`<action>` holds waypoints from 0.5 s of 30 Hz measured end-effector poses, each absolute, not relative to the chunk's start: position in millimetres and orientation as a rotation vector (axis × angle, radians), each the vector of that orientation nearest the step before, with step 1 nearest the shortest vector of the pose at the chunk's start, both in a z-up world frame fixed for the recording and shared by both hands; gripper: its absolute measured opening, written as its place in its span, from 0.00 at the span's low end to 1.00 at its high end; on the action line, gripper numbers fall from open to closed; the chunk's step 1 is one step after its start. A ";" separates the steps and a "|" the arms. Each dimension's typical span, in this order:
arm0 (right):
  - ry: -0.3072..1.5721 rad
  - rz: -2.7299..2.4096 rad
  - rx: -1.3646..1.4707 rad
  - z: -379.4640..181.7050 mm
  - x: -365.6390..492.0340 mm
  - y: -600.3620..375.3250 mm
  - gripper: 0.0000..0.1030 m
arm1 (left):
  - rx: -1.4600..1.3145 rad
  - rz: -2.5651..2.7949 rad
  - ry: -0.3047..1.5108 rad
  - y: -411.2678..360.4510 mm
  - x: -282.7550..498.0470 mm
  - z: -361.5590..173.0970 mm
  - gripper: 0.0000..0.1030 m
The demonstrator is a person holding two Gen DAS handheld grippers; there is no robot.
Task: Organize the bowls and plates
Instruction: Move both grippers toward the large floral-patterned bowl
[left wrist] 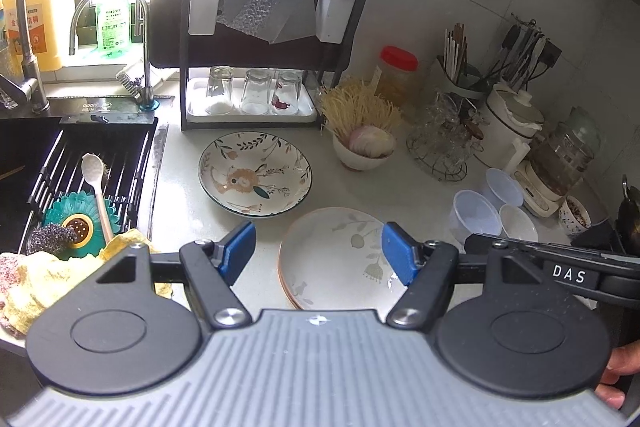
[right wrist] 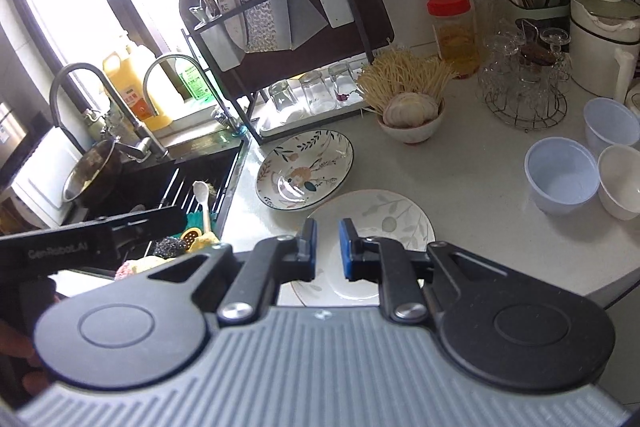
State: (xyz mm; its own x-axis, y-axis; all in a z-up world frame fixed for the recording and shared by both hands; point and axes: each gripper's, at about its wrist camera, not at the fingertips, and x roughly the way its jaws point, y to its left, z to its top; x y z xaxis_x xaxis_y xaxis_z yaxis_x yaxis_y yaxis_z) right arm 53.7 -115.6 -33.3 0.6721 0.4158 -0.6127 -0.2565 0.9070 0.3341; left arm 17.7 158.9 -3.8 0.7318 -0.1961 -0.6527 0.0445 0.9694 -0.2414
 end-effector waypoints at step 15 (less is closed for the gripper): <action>0.746 0.449 0.202 -37.1 66.7 -154.4 0.16 | -0.257 -0.039 0.757 107.4 13.0 -19.9 0.72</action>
